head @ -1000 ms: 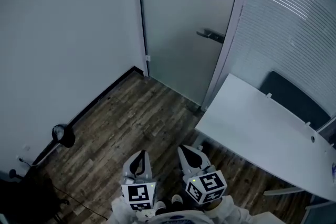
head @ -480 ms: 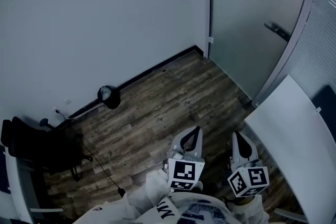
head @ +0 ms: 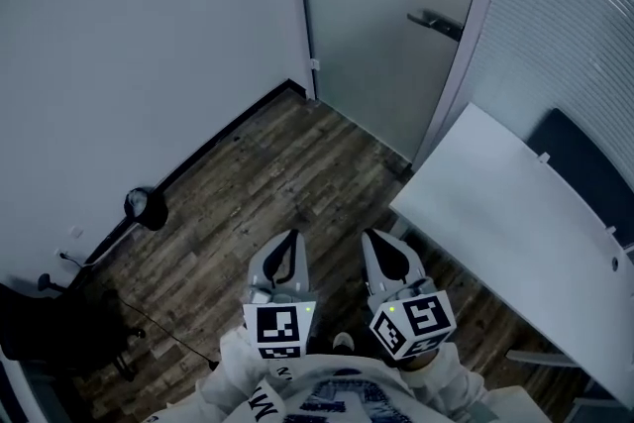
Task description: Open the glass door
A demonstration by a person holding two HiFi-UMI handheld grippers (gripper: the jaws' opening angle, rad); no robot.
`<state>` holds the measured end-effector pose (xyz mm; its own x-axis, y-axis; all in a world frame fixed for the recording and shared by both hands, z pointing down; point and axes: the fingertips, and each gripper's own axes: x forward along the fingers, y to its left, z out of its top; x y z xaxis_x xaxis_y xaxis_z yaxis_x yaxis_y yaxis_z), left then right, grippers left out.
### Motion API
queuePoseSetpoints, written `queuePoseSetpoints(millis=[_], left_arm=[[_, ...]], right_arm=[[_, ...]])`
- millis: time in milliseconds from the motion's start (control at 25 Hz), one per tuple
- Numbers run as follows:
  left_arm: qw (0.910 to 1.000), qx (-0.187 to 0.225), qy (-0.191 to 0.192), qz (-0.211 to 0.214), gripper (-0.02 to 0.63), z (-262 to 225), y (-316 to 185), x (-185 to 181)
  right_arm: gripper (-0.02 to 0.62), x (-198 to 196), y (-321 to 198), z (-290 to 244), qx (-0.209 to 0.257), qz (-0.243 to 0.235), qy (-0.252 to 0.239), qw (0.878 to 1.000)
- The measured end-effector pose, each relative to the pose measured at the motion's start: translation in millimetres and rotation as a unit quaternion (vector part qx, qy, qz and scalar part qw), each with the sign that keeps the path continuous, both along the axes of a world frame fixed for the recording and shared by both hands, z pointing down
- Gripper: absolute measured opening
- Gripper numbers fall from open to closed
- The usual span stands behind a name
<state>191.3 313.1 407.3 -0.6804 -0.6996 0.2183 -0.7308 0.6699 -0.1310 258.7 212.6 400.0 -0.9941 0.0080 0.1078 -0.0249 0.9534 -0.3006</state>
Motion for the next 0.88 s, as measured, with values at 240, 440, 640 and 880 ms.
queuePoseSetpoints(millis=[240, 440, 640, 880], left_arm=[[1.0000, -0.002, -0.001, -0.001, 0.005, -0.4, -8.6, -5.5], [1.0000, -0.006, 0.007, 0.001, 0.005, 9.2, -19.2, -22.3], [0.9998, -0.002, 0.011, 0.018, 0.005, 15.7, -37.9, -49.7], [1.0000, 0.002, 0.004, 0.007, 0.005, 9.8, -9.9, -135.4]], right_arm=[[0.003, -2.9, -14.3, 1.5, -0.002, 0.007, 0.002, 1.000], [0.003, -20.8, -24.4, 9.0, -0.003, 0.008, 0.010, 1.000], [0.003, -49.3, -38.2, 10.9, 0.000, 0.020, 0.012, 1.000], [0.003, -136.5, -13.7, 12.7, 0.002, 0.012, 0.009, 1.000]])
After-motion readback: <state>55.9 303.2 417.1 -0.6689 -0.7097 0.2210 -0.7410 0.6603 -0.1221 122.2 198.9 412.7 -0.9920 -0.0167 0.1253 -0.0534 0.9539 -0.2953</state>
